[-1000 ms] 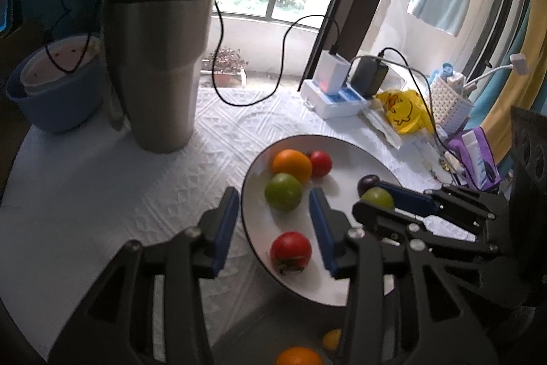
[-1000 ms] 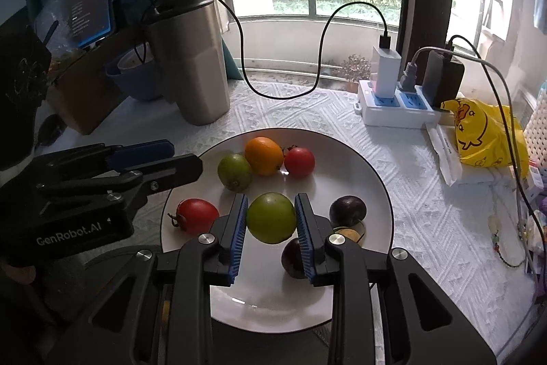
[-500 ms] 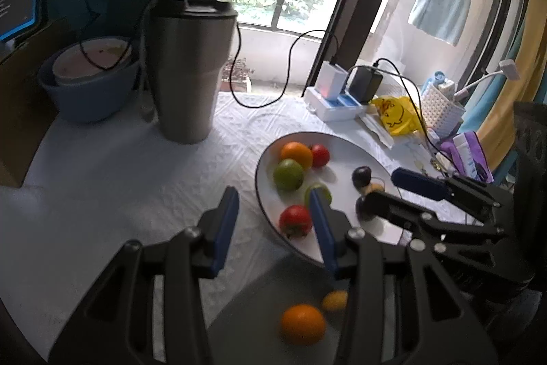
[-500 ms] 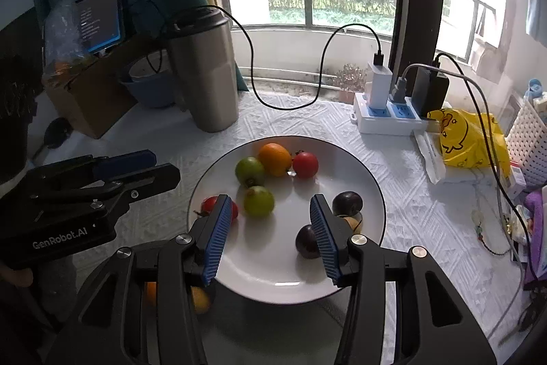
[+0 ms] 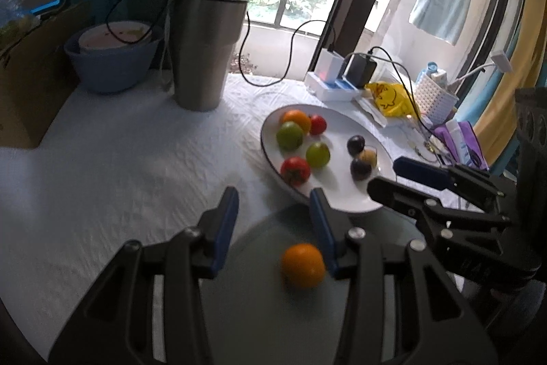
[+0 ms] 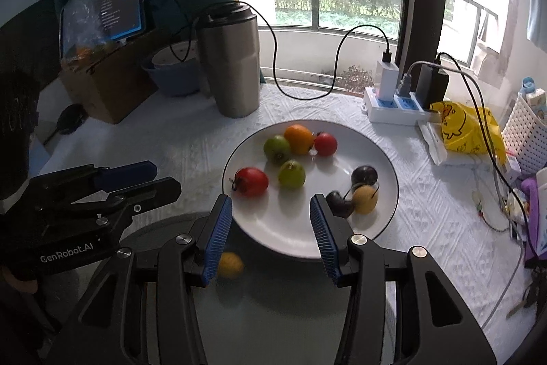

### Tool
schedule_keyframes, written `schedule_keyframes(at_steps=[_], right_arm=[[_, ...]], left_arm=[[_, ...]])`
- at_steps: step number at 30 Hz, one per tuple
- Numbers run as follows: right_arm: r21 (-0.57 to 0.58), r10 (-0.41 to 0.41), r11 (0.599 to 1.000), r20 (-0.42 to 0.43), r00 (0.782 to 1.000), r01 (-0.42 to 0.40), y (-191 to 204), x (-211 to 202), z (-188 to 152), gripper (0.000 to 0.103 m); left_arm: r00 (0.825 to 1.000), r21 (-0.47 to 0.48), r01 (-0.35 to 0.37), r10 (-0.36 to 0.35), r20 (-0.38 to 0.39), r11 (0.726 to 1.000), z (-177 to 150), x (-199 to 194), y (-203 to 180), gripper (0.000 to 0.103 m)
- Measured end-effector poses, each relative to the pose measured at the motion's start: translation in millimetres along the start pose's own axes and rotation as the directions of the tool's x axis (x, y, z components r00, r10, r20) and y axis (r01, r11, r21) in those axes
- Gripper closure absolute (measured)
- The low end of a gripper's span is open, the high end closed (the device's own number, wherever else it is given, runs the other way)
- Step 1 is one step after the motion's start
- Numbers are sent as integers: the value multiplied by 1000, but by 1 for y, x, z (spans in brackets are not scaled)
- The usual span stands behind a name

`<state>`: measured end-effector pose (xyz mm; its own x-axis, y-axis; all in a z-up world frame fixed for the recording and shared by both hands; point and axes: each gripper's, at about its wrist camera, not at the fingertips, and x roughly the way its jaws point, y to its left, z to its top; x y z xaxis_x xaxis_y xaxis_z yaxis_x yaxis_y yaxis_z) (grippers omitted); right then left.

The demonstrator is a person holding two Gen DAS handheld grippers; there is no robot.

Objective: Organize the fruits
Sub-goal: 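Move both open grippers back over the orange and yellow fruit on the mat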

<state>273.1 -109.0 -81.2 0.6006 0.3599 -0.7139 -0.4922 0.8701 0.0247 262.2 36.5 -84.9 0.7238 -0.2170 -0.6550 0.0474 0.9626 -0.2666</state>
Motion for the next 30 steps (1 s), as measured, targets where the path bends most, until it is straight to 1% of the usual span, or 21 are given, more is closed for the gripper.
schedule_keyframes(at_steps=[9, 15, 25, 26, 28, 30], right_arm=[[0, 6, 1000, -26, 1000, -6, 11, 2, -22, 53], [8, 14, 1000, -54, 998, -14, 16, 11, -35, 53], [10, 31, 999, -110, 993, -31, 24, 33, -45, 53], [10, 33, 999, -112, 993, -33, 24, 34, -45, 55], [7, 47, 999, -122, 991, -47, 25, 37, -45, 64], [2, 61, 998, -128, 990, -61, 25, 40, -46, 68]], left_arm=[[1000, -1, -9, 9, -7, 1000, -20, -5, 4, 58], [1000, -9, -15, 15, -20, 1000, -32, -6, 12, 58], [999, -22, -19, 18, -30, 1000, -38, -9, 18, 58], [999, -22, -22, 22, -32, 1000, -38, -9, 17, 58], [999, -18, -28, 28, -40, 999, -38, -7, 15, 58], [998, -12, -36, 35, -44, 999, -39, -6, 13, 58]])
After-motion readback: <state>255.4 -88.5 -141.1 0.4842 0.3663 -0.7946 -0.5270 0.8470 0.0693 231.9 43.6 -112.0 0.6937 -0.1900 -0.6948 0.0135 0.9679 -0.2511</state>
